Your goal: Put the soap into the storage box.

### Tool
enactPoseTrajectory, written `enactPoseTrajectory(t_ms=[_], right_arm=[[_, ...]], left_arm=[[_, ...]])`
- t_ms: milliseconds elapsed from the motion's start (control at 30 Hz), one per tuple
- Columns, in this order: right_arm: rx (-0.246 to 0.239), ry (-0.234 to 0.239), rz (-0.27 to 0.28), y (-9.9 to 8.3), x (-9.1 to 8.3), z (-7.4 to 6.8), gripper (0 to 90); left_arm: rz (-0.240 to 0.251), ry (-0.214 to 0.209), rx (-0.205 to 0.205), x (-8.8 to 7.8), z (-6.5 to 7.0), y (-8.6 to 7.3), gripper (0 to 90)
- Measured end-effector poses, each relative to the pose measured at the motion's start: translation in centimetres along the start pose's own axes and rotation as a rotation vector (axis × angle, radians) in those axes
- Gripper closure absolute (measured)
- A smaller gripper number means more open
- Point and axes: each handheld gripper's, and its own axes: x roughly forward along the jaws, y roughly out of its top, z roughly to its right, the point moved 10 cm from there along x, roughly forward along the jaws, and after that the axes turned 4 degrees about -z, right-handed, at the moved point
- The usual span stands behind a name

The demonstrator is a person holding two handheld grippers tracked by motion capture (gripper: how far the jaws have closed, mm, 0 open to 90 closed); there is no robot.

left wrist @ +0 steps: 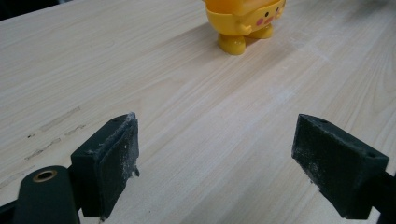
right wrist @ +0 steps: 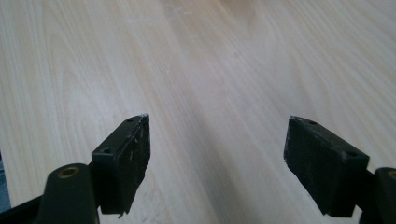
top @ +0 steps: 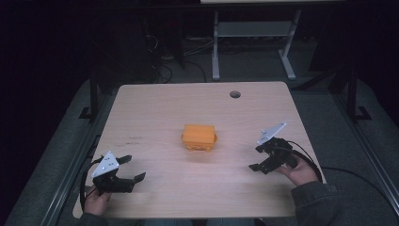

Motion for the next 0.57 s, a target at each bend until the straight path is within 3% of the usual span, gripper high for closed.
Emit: enactPoseTrajectory(t_ms=[333, 567], right_arm=[[0.059, 0.008, 0.016, -3.2, 0.7, -1.7, 21.9], [0.081, -0.052, 0.077, -4.3, 0.0, -3.0, 17.6]], left_arm=[[-0.006, 0.004, 0.001, 0.0, 0.0, -0.1, 14.3], [-0.005, 0.001, -0.003, 0.0, 0.1, -0.1, 14.3]])
